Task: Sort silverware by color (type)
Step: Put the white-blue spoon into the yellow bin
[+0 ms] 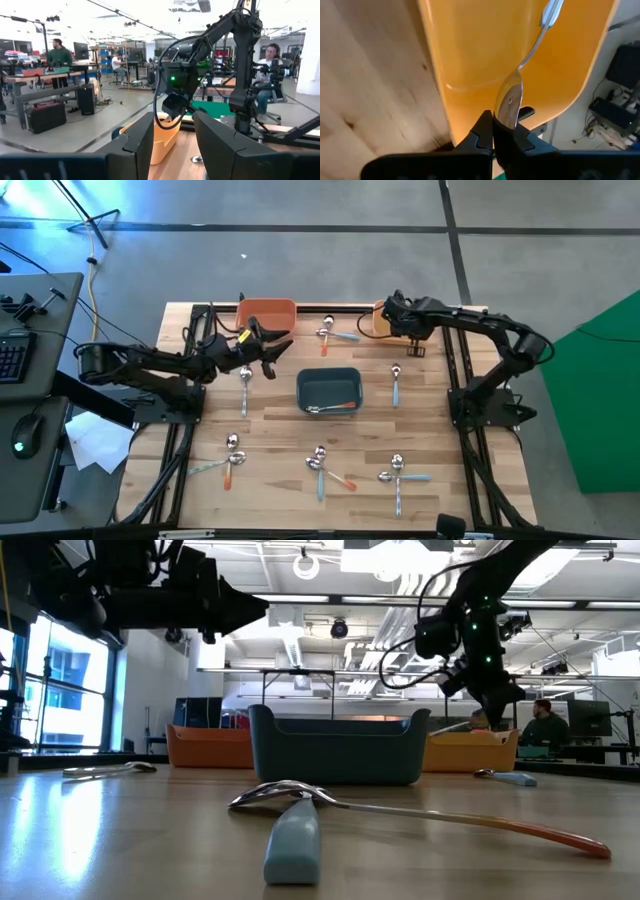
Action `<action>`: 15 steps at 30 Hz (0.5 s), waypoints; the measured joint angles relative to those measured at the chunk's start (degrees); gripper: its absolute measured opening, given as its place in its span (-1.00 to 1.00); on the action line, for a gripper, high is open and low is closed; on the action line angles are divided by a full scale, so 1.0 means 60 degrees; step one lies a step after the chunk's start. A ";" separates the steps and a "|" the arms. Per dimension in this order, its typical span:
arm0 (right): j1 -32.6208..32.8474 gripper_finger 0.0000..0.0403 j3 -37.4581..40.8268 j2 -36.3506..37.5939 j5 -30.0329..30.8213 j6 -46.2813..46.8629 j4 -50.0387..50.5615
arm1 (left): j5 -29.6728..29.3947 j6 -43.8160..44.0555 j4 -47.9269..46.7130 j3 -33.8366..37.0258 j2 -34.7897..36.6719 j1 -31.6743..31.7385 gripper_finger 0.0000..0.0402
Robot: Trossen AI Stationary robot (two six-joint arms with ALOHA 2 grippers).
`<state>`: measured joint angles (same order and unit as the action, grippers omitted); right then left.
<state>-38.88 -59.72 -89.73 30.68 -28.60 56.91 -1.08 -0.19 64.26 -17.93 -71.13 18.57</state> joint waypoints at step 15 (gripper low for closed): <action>-0.0665 -0.98 0.0047 -0.0001 -0.0922 -0.1216 -0.0816 | 0.0349 0.0175 -0.0085 0.0000 0.0123 -0.0252 -0.35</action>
<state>-42.87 -59.44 -89.73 25.15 -35.90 52.01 1.02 0.86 63.75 -17.93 -70.39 17.06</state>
